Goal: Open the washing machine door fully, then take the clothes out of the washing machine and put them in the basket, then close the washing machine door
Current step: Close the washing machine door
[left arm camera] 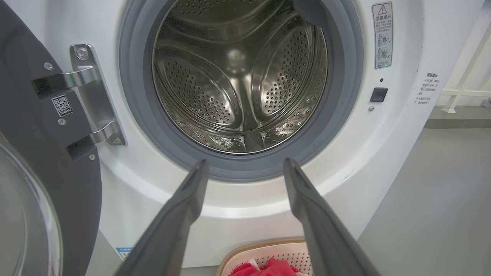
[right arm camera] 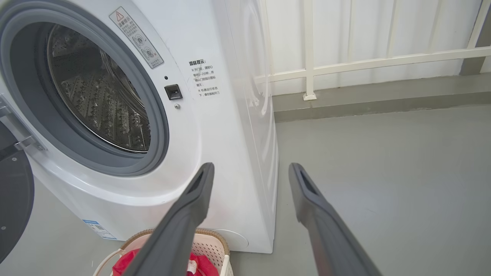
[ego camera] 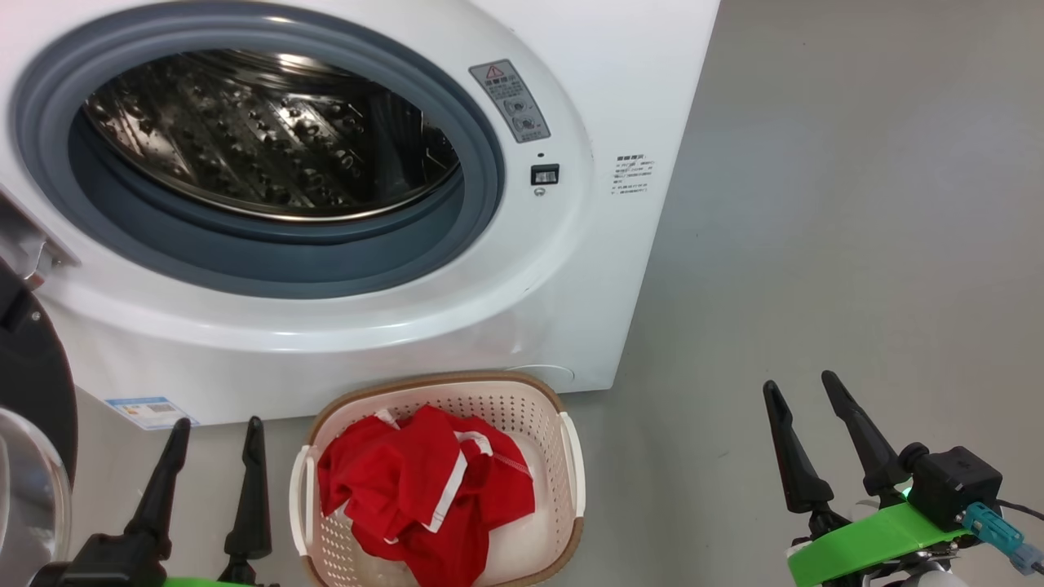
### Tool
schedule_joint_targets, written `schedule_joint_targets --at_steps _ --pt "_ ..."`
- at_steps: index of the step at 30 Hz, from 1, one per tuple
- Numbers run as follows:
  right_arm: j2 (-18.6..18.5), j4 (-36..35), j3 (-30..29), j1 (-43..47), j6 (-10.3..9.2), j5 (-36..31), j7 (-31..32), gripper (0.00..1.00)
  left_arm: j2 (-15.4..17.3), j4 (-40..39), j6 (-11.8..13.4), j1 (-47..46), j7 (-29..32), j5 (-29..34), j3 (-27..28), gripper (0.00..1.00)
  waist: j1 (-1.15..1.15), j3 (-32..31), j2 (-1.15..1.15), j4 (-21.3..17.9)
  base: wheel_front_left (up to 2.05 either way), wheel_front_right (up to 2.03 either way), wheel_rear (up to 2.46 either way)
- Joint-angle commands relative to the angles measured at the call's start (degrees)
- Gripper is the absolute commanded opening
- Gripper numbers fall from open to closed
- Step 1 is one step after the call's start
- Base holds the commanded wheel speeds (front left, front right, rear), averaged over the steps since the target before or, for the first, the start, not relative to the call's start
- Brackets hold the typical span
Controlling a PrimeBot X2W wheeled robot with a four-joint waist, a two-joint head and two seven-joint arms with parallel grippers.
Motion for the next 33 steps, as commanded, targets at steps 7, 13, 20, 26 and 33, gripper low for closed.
schedule_joint_targets --at_steps 7,13,20,26,33 --pt "-0.3 -1.5 1.2 0.5 0.28 0.2 -0.4 1.0 0.7 -1.5 -0.1 -0.4 -0.4 0.2 1.4 1.0 0.0 -0.2 0.0 0.3 -0.97 0.97 0.0" --pt "-0.4 -1.5 1.3 0.6 0.28 0.2 -0.4 1.0 0.7 -1.7 -0.1 -0.2 -0.4 0.2 1.3 1.0 0.0 -0.3 0.0 0.4 -1.56 1.56 0.0" --pt "-0.4 -1.5 1.5 0.7 0.28 0.3 -0.4 1.0 0.7 -1.9 -0.1 -0.1 -0.4 -0.7 1.1 1.0 0.0 -0.4 0.0 0.5 -1.37 1.37 0.0" --pt "-0.4 -1.5 1.6 0.7 0.28 0.3 -0.4 1.0 0.7 -1.7 -0.1 0.0 -0.4 -0.8 0.9 1.0 0.0 -0.4 0.0 0.5 -0.57 0.57 0.0" --pt "-0.4 -1.6 1.6 0.5 0.28 0.3 -0.4 1.0 0.7 -1.4 -0.1 -0.4 -0.4 -0.9 0.8 1.0 0.0 0.0 0.0 0.7 -0.01 0.01 0.0"
